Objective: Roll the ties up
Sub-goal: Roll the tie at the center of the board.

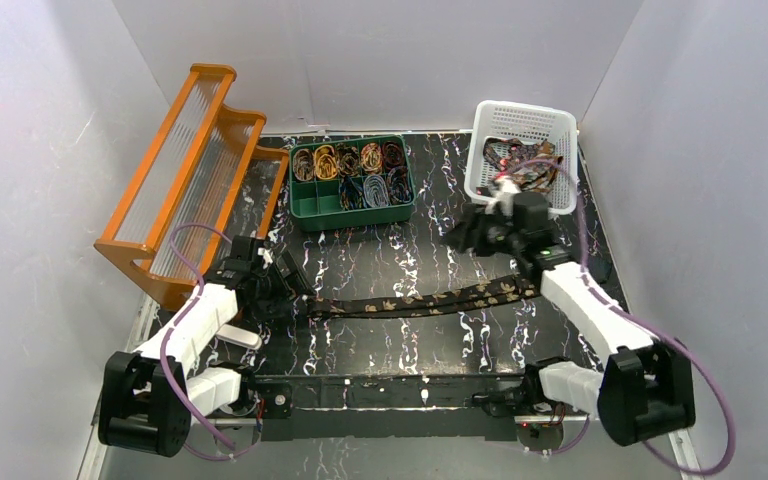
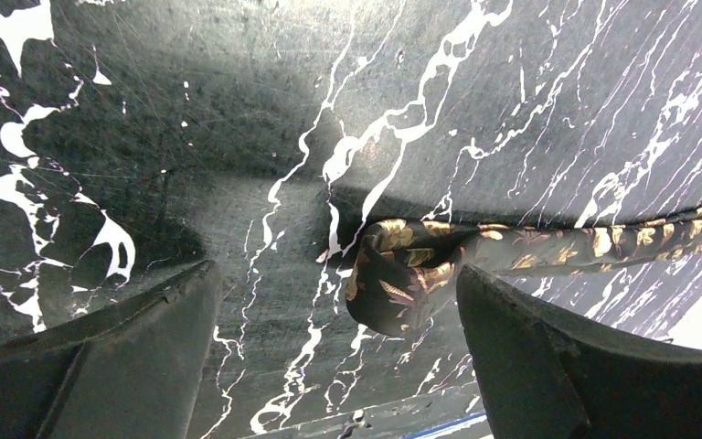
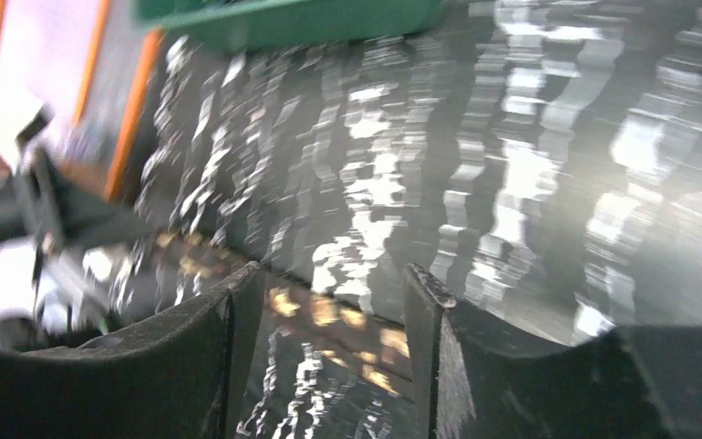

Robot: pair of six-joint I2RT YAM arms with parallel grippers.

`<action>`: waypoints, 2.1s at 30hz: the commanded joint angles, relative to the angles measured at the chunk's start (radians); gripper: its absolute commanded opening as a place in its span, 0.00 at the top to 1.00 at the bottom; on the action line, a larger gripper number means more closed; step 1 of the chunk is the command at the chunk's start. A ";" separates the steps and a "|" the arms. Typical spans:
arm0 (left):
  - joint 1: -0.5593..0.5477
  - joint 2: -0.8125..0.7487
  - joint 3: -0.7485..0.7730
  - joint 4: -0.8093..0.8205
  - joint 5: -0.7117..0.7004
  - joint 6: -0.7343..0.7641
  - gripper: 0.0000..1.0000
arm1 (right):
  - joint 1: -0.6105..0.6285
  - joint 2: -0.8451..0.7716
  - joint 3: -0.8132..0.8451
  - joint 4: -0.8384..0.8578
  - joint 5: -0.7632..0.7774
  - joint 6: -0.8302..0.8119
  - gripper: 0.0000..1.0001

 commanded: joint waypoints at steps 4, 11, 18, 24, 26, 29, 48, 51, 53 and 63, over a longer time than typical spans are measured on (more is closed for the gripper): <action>-0.004 -0.069 -0.068 0.023 0.048 -0.081 0.07 | 0.531 0.205 0.036 0.361 0.056 -0.087 0.45; -0.004 -0.162 -0.128 0.043 0.050 -0.150 0.07 | 0.775 0.509 0.200 0.438 0.098 -0.067 0.56; -0.005 -0.208 -0.146 0.039 0.040 -0.176 0.12 | 0.858 0.686 0.356 0.391 0.078 -0.067 0.67; -0.004 -0.206 -0.152 0.046 0.040 -0.170 0.18 | 0.884 0.784 0.441 0.288 0.109 -0.053 0.73; -0.004 -0.207 -0.156 0.056 0.042 -0.168 0.20 | 0.885 0.797 0.449 0.266 0.116 -0.045 0.74; -0.004 -0.205 -0.164 0.071 0.046 -0.167 0.21 | 0.885 0.811 0.445 0.250 0.141 -0.037 0.75; -0.004 -0.191 -0.298 0.290 0.076 -0.159 0.45 | 0.868 0.920 0.555 0.054 0.121 -0.068 0.74; -0.005 -0.188 -0.313 0.332 0.095 -0.145 0.50 | 0.860 0.921 0.556 0.052 0.097 -0.070 0.74; -0.004 -0.189 -0.321 0.356 0.110 -0.141 0.55 | 0.854 0.922 0.558 0.051 0.087 -0.068 0.74; -0.006 -0.166 -0.340 0.422 0.132 -0.112 0.73 | 0.841 0.914 0.601 0.042 0.044 -0.054 0.69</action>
